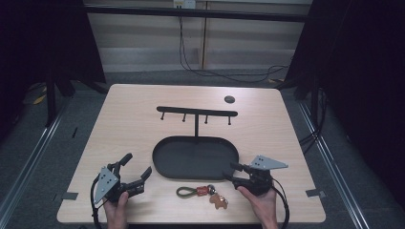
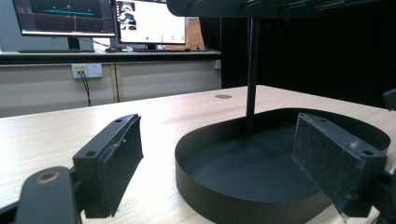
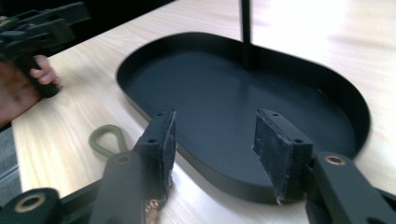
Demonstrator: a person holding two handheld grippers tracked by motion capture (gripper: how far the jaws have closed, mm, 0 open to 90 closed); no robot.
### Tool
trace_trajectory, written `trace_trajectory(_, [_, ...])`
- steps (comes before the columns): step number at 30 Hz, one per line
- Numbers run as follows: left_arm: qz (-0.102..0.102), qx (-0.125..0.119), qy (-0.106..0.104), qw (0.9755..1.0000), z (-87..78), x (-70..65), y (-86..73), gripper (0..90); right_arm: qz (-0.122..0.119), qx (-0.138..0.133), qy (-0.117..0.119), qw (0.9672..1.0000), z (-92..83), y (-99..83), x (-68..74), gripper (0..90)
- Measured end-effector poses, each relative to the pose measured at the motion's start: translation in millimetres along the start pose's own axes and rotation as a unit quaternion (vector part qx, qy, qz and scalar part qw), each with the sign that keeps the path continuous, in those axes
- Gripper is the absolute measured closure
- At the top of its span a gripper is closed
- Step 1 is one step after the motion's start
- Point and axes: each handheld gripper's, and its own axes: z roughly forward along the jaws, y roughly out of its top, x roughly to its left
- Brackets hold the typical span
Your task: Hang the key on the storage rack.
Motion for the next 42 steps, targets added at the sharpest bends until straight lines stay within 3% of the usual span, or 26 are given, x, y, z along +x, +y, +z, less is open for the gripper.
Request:
trace_trajectory(2, [0.0, 0.001, 0.0, 1.0, -0.1, 0.0, 0.0, 15.7, -0.012, 0.003, 0.028, 0.9995, 1.3, 4.9, 3.5, 49.4])
trace_trajectory(6, [0.0, -0.001, 0.0, 1.0, 0.0, 0.0, 0.0, 15.7, -0.026, 0.026, 0.039, 0.9986, 7.2, 17.2, 9.9, 49.3])
trace_trajectory(17, [0.0, 0.0, 0.0, 1.0, 0.0, 0.0, 0.0, 15.7, -0.017, 0.078, 0.07, 0.9944, 27.5, 38.0, 17.1, 46.6])
trace_trajectory(25, [0.0, 0.0, 0.0, 1.0, 0.0, 0.0, 0.0, 15.7, -0.034, 0.114, 0.08, 0.9896, 39.3, 47.8, 25.2, 55.4])
trace_trajectory(28, [0.0, 0.0, 0.0, 1.0, 0.0, 0.0, 0.0, 15.7, -0.041, 0.135, 0.097, 0.9853, 44.7, 49.8, 29.2, 58.2])
trace_trajectory(29, [0.0, 0.0, 0.0, 1.0, 0.0, 0.0, 0.0, 15.7, -0.044, 0.153, 0.111, 0.981, 49.6, 51.7, 31.4, 59.6])
trace_trajectory(32, [0.0, 0.0, 0.0, 1.0, 0.0, 0.0, 0.0, 15.7, -0.045, 0.17, 0.128, 0.9761, 55.6, 53.9, 33.9, 60.2])
trace_trajectory(35, [0.0, 0.0, 0.0, 1.0, 0.0, 0.0, 0.0, 15.7, -0.048, 0.181, 0.134, 0.9733, 59.8, 55.7, 35.1, 62.8])
trace_trajectory(36, [0.001, 0.0, 0.001, 1.0, -0.1, 0.1, 0.1, 15.7, -0.051, 0.196, 0.141, 0.9692, 64.4, 57.5, 37.0, 64.4])
trace_trajectory(37, [0.0, 0.0, 0.0, 1.0, 0.0, 0.0, 0.0, 15.7, -0.054, 0.2, 0.144, 0.9676, 66.3, 57.9, 37.7, 65.2])
trace_trajectory(38, [0.0, 0.0, 0.0, 1.0, 0.0, 0.0, 0.0, 15.7, -0.054, 0.2, 0.144, 0.9676, 66.3, 57.9, 37.7, 65.2])
trace_trajectory(40, [0.0, 0.0, 0.0, 1.0, 0.0, 0.1, 0.0, 15.7, -0.063, 0.227, 0.152, 0.9598, 73.1, 60.6, 40.7, 65.8])
trace_trajectory(42, [0.0, 0.0, 0.0, 1.0, 0.0, 0.0, 0.0, 15.7, -0.064, 0.244, 0.15, 0.9558, 77.0, 62.4, 42.1, 67.4])
